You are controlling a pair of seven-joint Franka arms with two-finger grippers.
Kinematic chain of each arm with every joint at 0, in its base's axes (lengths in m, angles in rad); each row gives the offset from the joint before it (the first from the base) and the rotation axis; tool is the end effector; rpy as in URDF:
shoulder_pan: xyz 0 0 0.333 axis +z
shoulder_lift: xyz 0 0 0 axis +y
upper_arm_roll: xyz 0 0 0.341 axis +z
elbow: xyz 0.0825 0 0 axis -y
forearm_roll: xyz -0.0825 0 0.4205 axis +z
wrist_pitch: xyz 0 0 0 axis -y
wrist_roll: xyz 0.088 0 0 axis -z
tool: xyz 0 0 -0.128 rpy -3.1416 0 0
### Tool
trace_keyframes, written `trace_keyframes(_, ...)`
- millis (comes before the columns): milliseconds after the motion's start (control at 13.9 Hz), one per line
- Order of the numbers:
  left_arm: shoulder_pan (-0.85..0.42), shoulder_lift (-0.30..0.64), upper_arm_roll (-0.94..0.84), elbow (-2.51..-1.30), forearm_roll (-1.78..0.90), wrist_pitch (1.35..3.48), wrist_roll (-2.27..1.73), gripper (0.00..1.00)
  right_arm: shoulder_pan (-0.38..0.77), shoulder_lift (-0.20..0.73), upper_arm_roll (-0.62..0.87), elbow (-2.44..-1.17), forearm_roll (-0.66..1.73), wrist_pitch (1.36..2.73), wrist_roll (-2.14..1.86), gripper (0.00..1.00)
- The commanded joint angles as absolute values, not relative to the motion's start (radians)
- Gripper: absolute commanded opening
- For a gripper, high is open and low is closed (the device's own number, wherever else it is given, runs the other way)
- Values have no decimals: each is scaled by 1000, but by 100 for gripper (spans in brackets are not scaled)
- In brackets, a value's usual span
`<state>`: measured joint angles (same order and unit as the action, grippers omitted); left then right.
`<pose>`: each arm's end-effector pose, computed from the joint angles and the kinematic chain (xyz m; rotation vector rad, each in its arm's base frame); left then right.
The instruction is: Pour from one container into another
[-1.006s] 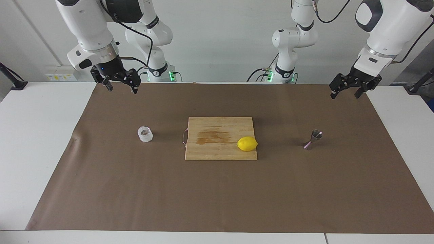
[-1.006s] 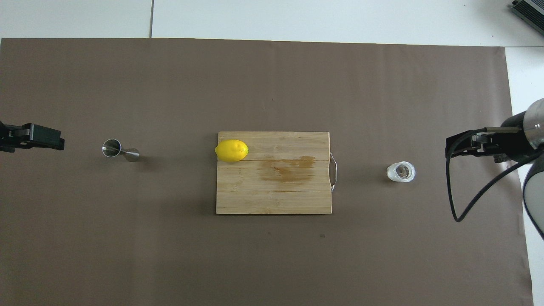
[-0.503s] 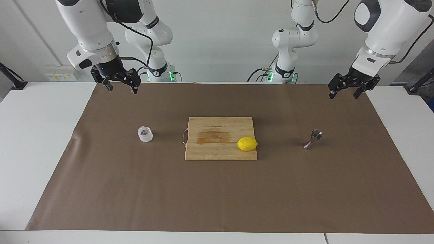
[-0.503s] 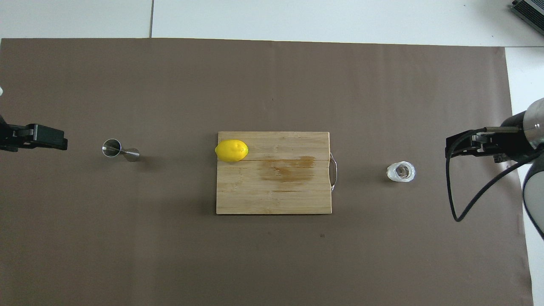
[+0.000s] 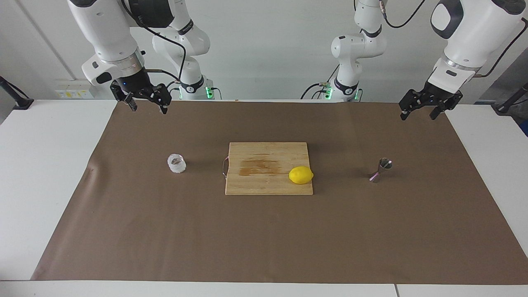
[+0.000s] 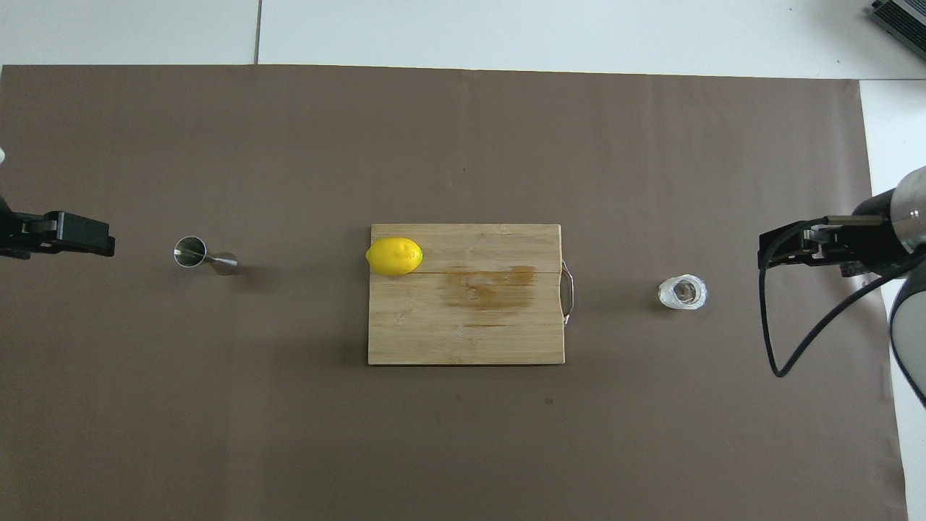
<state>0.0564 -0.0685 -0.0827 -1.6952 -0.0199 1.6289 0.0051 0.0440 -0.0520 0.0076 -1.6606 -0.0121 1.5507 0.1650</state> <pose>0.5715 -0.0189 0.6098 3.1270 -0.0470 0.0028 0.5677 0.0279 0.6115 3.1167 -0.1768 -0.0878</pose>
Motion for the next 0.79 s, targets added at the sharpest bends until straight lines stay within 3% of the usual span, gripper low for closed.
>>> trace_keyframes(0, 58, -97, -74, -1729, -5, 1608, -5, 100, 28, -55, 15, -1658, 15, 1542, 150, 100)
trace_keyframes(287, 90, -100, -67, -1763, -37, 1612, -21, 100, 28, -55, 15, -1658, 15, 1540, 150, 100)
trace_keyframes(718, 205, 44, -67, -1775, -222, 1560, -28, 100, 28, -54, 14, -1658, 15, 1542, 149, 100)
